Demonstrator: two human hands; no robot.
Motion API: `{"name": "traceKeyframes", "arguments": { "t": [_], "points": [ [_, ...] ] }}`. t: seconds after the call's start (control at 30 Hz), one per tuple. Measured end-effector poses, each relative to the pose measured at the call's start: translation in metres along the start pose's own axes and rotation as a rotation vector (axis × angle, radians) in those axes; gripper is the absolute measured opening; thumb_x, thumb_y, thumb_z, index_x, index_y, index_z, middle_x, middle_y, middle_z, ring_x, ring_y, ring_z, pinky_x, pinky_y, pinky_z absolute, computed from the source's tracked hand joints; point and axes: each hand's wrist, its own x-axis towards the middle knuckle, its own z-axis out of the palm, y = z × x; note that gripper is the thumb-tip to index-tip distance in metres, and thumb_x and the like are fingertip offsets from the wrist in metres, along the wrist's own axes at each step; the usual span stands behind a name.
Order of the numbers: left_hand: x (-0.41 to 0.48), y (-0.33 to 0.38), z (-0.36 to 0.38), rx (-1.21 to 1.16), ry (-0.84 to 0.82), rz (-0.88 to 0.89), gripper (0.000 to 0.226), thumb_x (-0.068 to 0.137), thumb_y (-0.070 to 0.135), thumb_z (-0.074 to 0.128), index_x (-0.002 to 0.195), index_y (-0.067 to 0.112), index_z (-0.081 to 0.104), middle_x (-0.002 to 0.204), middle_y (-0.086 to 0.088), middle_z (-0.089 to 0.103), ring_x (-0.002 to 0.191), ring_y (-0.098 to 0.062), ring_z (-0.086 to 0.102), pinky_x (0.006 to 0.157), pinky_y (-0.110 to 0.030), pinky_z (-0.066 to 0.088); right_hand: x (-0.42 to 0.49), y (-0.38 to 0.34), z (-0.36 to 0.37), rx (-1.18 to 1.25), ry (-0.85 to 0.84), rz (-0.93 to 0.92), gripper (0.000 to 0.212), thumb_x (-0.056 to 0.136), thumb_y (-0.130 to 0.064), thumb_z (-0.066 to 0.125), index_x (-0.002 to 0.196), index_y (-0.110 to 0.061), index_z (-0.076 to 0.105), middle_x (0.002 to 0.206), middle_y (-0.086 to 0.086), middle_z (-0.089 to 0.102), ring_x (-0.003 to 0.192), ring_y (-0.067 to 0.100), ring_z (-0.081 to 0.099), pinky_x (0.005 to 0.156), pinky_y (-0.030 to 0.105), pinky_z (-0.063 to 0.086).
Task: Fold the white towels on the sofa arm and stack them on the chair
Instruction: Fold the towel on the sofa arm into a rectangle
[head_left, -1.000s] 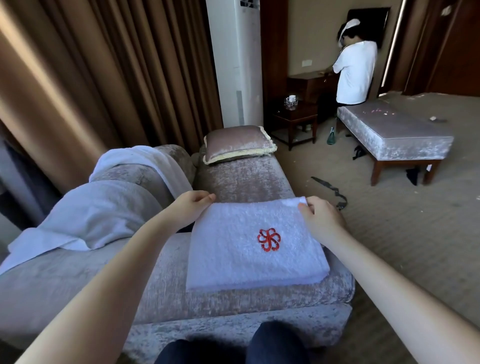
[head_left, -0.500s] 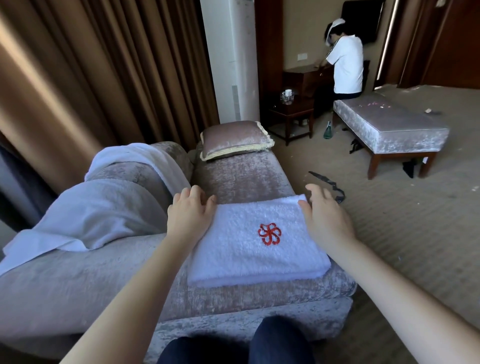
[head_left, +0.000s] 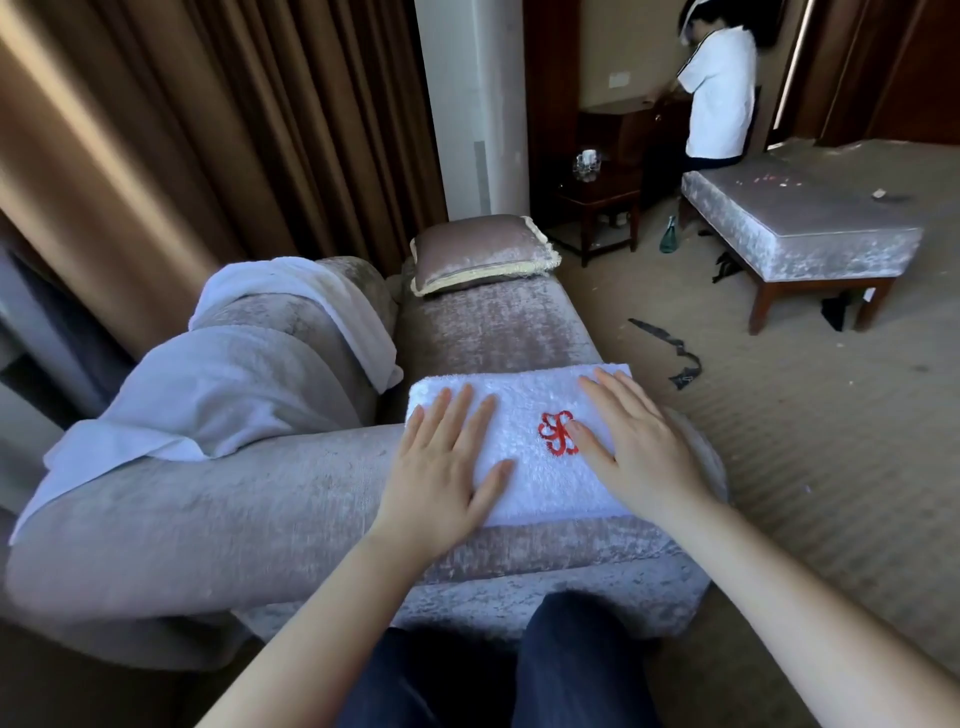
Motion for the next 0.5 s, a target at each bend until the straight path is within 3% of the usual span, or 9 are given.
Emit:
{"name": "traceKeyframes", "arguments": {
  "t": [0.1, 0.17, 0.2, 0.23, 0.27, 0.3, 0.37, 0.4, 0.5],
  "points": [
    [0.002, -0.010, -0.007, -0.388, 0.005, -0.086, 0.066, 0.093, 0.066, 0.031, 0.146, 0.028, 0.040, 0.156, 0.004, 0.032, 0.147, -0.014, 0.023, 0.119, -0.030, 0.011, -0.004, 0.007, -0.006, 0.279, 0.061, 0.115, 0.059, 0.097, -0.049, 0.046, 0.146, -0.017, 0.039, 0.155, -0.005, 0.031, 0.144, 0.009, 0.021, 0.113, 0.018, 0.013],
    [0.002, -0.021, -0.016, -0.673, 0.155, -0.316, 0.055, 0.091, 0.055, 0.047, 0.137, 0.026, 0.050, 0.145, 0.005, 0.046, 0.136, -0.010, 0.040, 0.112, -0.027, 0.029, -0.007, 0.014, -0.014, 0.350, 0.088, 0.310, 0.060, 0.095, -0.050, 0.050, 0.142, -0.015, 0.044, 0.151, -0.001, 0.038, 0.143, 0.015, 0.026, 0.115, 0.028, 0.022],
    [0.001, -0.026, -0.022, -0.633, 0.239, -0.437, 0.049, 0.092, 0.049, 0.054, 0.131, 0.020, 0.055, 0.133, 0.003, 0.055, 0.124, -0.013, 0.050, 0.102, -0.028, 0.039, -0.009, 0.018, -0.016, 0.337, 0.055, 0.377, 0.061, 0.091, -0.060, 0.048, 0.132, -0.015, 0.056, 0.141, 0.002, 0.048, 0.139, 0.021, 0.031, 0.111, 0.034, 0.028],
    [0.002, -0.031, -0.029, -0.544, 0.255, -0.546, 0.043, 0.092, 0.044, 0.058, 0.124, 0.015, 0.060, 0.118, 0.001, 0.062, 0.111, -0.016, 0.056, 0.089, -0.028, 0.043, -0.010, 0.021, -0.017, 0.336, 0.025, 0.417, 0.062, 0.083, -0.070, 0.044, 0.107, -0.018, 0.066, 0.120, 0.003, 0.060, 0.129, 0.025, 0.041, 0.101, 0.037, 0.036],
    [0.002, -0.033, -0.035, -0.487, 0.193, -0.635, 0.038, 0.092, 0.042, 0.059, 0.113, 0.012, 0.064, 0.102, 0.001, 0.066, 0.098, -0.018, 0.060, 0.076, -0.027, 0.042, -0.011, 0.022, -0.017, 0.353, 0.021, 0.459, 0.063, 0.074, -0.078, 0.040, 0.081, -0.020, 0.065, 0.094, 0.000, 0.063, 0.112, 0.028, 0.051, 0.086, 0.035, 0.040],
    [0.004, -0.034, -0.038, -0.483, 0.096, -0.696, 0.037, 0.092, 0.044, 0.060, 0.101, 0.009, 0.067, 0.085, 0.004, 0.066, 0.085, -0.018, 0.061, 0.067, -0.027, 0.040, -0.013, 0.024, -0.017, 0.393, 0.022, 0.499, 0.069, 0.067, -0.084, 0.041, 0.069, -0.017, 0.060, 0.079, -0.001, 0.061, 0.098, 0.027, 0.056, 0.077, 0.034, 0.043],
    [0.009, -0.034, -0.044, -0.531, -0.064, -0.740, 0.044, 0.089, 0.047, 0.062, 0.085, 0.003, 0.065, 0.068, 0.005, 0.058, 0.067, -0.016, 0.054, 0.061, -0.029, 0.037, -0.012, 0.025, -0.017, 0.548, 0.024, 0.534, 0.090, 0.057, -0.091, 0.052, 0.082, -0.006, 0.066, 0.086, 0.008, 0.067, 0.089, 0.029, 0.065, 0.080, 0.042, 0.053],
    [0.011, -0.035, -0.047, -0.552, -0.109, -0.744, 0.045, 0.087, 0.048, 0.064, 0.085, 0.003, 0.063, 0.069, 0.003, 0.057, 0.066, -0.016, 0.052, 0.062, -0.030, 0.038, -0.012, 0.024, -0.018, 0.619, 0.023, 0.545, 0.089, 0.058, -0.086, 0.060, 0.091, -0.004, 0.066, 0.094, 0.014, 0.068, 0.091, 0.031, 0.066, 0.084, 0.050, 0.054],
    [0.009, -0.033, -0.055, -0.670, -0.120, -0.728, 0.034, 0.084, 0.041, 0.071, 0.093, 0.010, 0.062, 0.088, 0.000, 0.067, 0.080, -0.019, 0.062, 0.073, -0.039, 0.050, -0.020, 0.007, -0.028, 0.764, 0.066, 0.554, 0.050, 0.076, -0.050, 0.073, 0.098, -0.006, 0.062, 0.103, 0.021, 0.066, 0.096, 0.038, 0.064, 0.086, 0.056, 0.050]
  ]
}}
